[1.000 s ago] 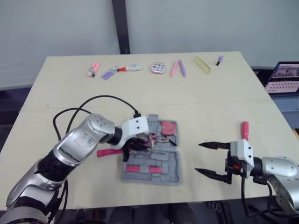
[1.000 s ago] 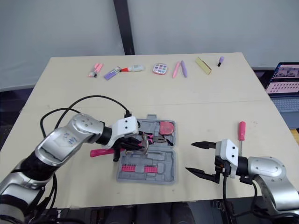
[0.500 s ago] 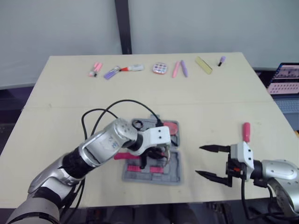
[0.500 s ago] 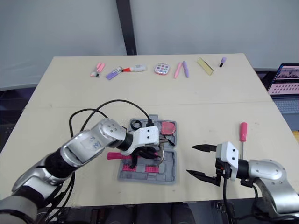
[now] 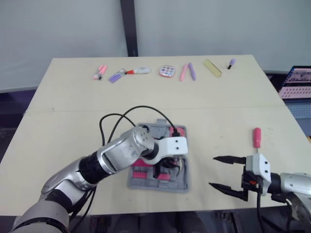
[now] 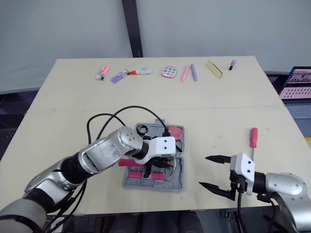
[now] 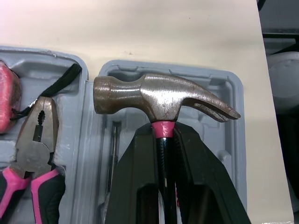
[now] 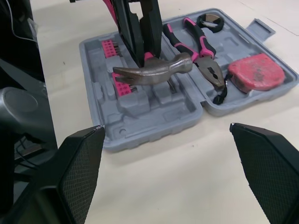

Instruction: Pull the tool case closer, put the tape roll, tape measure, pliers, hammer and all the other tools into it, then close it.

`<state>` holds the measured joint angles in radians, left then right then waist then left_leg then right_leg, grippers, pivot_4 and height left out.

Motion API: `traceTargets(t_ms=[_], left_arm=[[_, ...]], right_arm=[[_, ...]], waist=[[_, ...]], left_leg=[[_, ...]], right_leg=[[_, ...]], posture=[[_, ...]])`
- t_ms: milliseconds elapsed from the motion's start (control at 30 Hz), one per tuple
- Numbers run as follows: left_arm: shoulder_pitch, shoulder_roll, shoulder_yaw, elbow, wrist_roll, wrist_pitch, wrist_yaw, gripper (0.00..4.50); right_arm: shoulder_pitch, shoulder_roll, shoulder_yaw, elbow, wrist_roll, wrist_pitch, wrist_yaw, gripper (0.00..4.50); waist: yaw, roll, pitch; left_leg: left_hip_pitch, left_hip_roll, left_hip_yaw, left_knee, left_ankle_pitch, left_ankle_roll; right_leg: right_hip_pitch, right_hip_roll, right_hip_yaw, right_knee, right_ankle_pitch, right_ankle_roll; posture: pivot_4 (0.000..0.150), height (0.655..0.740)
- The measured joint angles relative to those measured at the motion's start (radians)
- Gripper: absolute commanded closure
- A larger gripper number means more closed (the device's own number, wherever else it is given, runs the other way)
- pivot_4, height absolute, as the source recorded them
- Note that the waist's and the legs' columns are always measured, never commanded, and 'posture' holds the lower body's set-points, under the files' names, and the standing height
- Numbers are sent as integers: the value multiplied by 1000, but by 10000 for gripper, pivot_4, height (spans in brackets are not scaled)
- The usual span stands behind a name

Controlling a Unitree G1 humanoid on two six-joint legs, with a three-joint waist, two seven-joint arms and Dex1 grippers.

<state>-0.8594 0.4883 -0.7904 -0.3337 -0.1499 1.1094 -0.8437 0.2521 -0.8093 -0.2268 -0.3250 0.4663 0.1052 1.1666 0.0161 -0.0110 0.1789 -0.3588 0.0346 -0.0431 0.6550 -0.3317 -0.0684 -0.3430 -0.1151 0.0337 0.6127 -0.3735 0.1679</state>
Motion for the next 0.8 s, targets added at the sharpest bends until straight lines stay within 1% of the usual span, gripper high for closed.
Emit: traceTargets(t_ms=[333, 500, 800], left_arm=[[-13, -54, -73, 43, 32, -15, 1, 44749], [-23, -76, -77, 93, 40, -26, 0, 44749], [-32, -87, -86, 139, 60, -68, -10, 44749]], right_arm=[[30, 2, -16, -31, -2, -1, -13, 0], [49, 4, -17, -64, -2, 1, -32, 0], [73, 4, -17, -83, -2, 4, -61, 0]], waist=[[10, 0, 0], [9, 0, 0], [9, 0, 0]], left_leg=[[0, 0, 0, 2, 0, 0], [-1, 0, 0, 2, 0, 0], [-1, 0, 0, 3, 0, 0]], right_leg=[[0, 0, 0, 0, 0, 0], [0, 0, 0, 0, 0, 1], [1, 0, 0, 0, 0, 1]], posture=[[1500, 7400], [1500, 7400], [1500, 7400]])
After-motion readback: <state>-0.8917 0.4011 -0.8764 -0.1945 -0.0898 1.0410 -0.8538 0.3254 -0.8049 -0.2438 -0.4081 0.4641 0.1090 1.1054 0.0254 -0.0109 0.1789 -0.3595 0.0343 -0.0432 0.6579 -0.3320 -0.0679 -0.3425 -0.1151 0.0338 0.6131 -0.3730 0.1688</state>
